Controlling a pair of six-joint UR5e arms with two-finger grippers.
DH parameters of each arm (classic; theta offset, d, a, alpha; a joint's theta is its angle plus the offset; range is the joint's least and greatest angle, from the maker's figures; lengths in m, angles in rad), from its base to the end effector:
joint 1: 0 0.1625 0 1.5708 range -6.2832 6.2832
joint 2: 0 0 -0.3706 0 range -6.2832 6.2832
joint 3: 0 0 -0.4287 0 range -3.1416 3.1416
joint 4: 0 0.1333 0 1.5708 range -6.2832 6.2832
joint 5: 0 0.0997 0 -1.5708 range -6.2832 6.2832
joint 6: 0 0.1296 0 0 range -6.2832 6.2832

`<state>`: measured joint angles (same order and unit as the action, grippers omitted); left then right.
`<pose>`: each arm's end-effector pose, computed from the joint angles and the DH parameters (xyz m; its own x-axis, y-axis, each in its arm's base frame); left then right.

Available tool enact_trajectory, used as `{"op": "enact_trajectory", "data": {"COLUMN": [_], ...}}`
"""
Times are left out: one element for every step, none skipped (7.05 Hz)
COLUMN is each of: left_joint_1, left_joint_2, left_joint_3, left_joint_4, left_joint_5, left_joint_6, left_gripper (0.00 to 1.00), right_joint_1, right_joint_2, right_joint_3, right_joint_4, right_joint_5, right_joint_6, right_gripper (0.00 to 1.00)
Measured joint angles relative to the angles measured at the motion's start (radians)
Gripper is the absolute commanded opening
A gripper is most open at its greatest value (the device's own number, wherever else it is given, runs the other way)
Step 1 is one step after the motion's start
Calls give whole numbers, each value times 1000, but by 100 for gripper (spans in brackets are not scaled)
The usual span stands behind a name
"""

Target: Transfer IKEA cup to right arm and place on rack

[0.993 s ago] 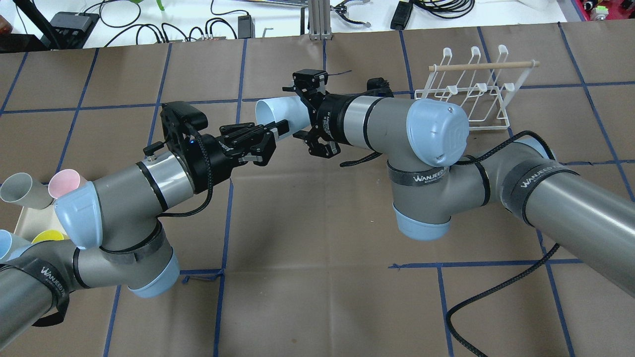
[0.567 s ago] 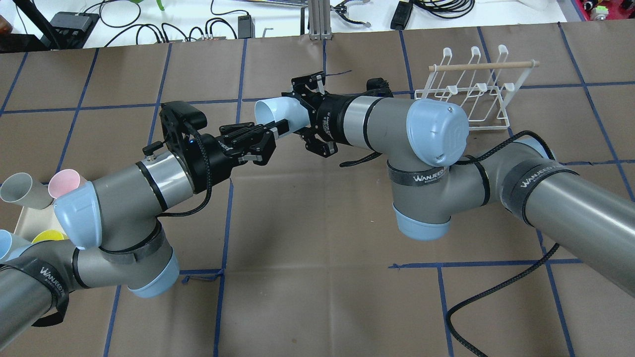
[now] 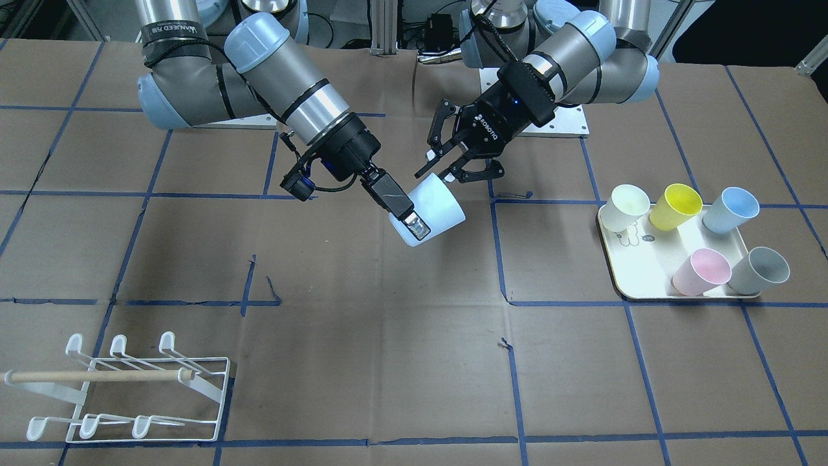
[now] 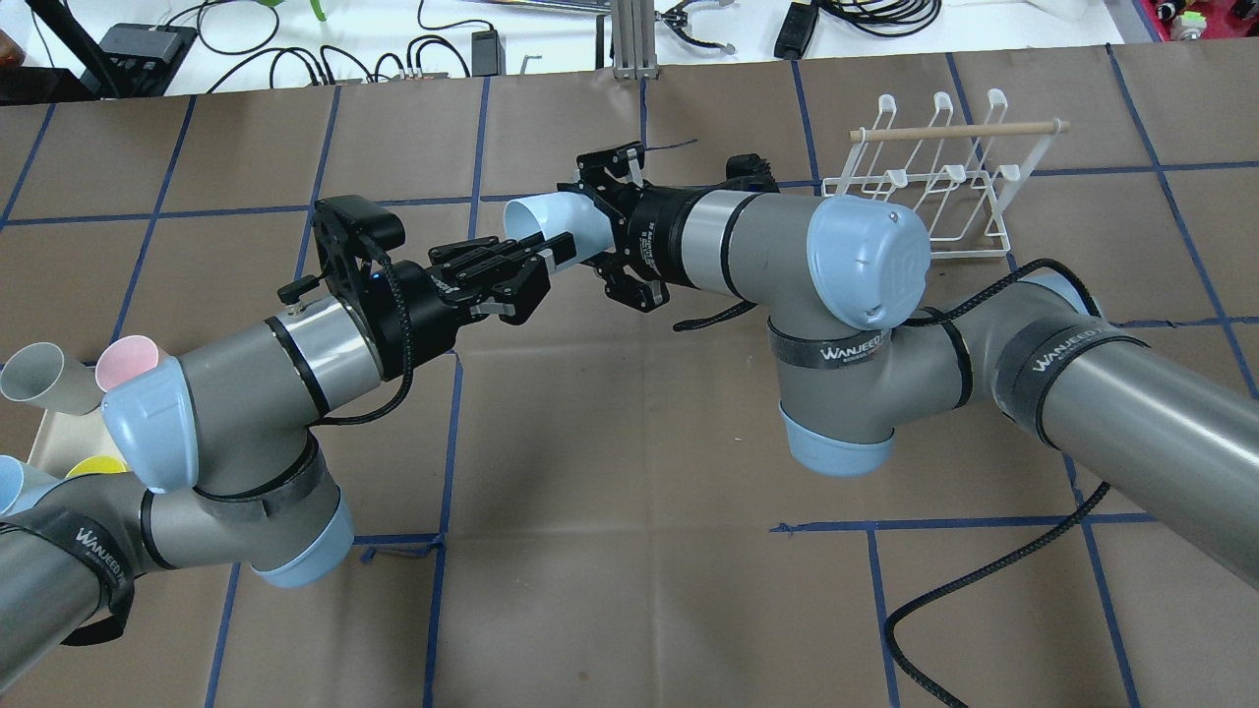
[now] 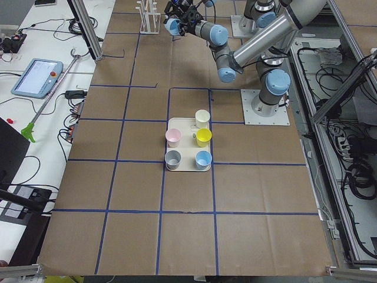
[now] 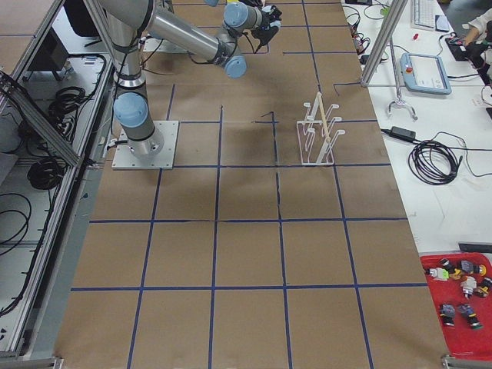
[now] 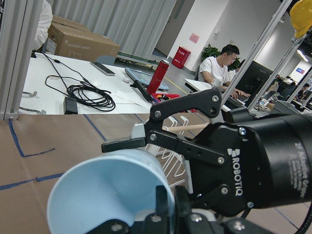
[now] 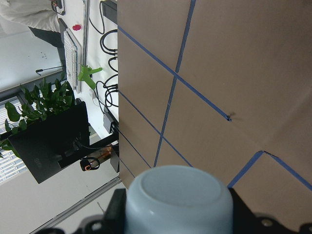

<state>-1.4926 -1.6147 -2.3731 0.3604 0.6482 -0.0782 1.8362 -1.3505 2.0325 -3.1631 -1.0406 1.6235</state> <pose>-0.2034 -0.4334 0.2634 -0.6521 0.6173 0.4402 -0.0877 0.5153 -0.8525 0.3396 -0.4914 0.2641 -0.1224 0.6234 -0.7722 0.7352 0.5796 0.3514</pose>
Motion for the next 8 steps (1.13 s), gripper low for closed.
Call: {"op": "enact_trajectory", "data": {"left_joint_1": [0,0,4,12,28,61,105,137], "left_joint_2": [-4,-3,8,27,51,83,119,145], "left_joint_3": [6,11,10,4,-7,-25,-47,-59], "left_joint_4": [0,-1,-2,-2,-4,-8,-23,-58], "left_joint_5": [1,2,3,6,8,8,7,12], "left_joint_6": [-4,-8,-12,-14,-15,-16,-16,-16], "left_gripper": [99,100,100,100,100,100,100,100], "right_joint_1": [0,0,0,-4,-17,-42,-70,-86], "right_joint_2": [0,1,1,3,6,7,7,7], "right_joint_3": [0,0,0,-7,-22,-32,-36,-38], "right_joint_4": [0,0,0,1,2,1,0,0], "right_joint_5": [2,5,7,9,11,12,11,10], "right_joint_6": [0,0,-1,-2,-6,-19,-40,-56], "right_gripper": [44,44,43,41,39,39,39,38]}}
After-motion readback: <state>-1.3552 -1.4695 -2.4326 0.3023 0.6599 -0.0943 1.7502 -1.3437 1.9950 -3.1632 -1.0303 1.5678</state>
